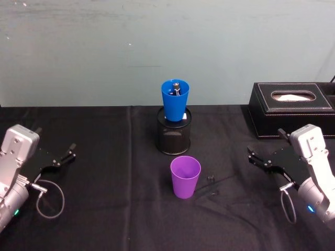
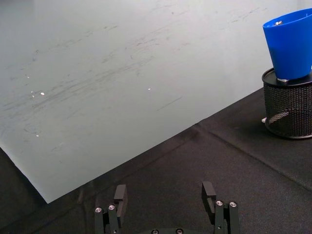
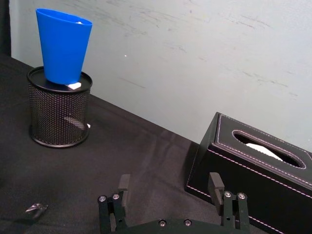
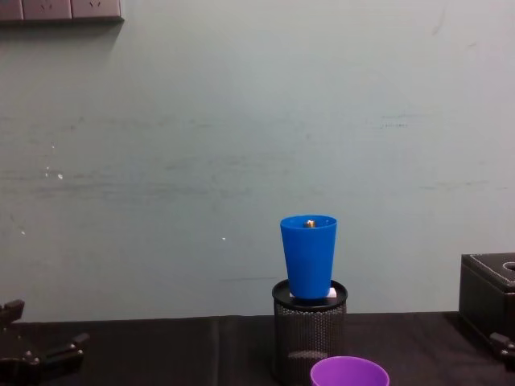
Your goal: Pick up one cup with a gripper and tap it against the other cup.
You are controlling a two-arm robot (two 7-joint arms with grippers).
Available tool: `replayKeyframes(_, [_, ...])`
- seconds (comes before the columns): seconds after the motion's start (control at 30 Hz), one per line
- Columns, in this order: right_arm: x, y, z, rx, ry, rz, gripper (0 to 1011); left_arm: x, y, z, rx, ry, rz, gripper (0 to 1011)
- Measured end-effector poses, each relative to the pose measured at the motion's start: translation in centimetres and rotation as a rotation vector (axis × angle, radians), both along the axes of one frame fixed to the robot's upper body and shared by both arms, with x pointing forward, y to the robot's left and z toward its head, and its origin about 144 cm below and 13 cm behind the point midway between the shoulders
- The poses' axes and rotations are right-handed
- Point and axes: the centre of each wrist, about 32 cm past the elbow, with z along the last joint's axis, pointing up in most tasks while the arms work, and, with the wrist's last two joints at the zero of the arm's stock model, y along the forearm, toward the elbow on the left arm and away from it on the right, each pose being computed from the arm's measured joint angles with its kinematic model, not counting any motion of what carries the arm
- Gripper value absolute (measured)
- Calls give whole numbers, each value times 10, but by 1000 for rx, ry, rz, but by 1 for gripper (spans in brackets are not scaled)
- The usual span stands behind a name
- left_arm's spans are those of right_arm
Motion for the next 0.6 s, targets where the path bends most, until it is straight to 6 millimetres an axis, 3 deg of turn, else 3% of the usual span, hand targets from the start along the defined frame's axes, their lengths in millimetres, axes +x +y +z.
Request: replayKeyframes(0.6, [0,0,0,0,0,0,1002,0,0,0,0,0,0,1000])
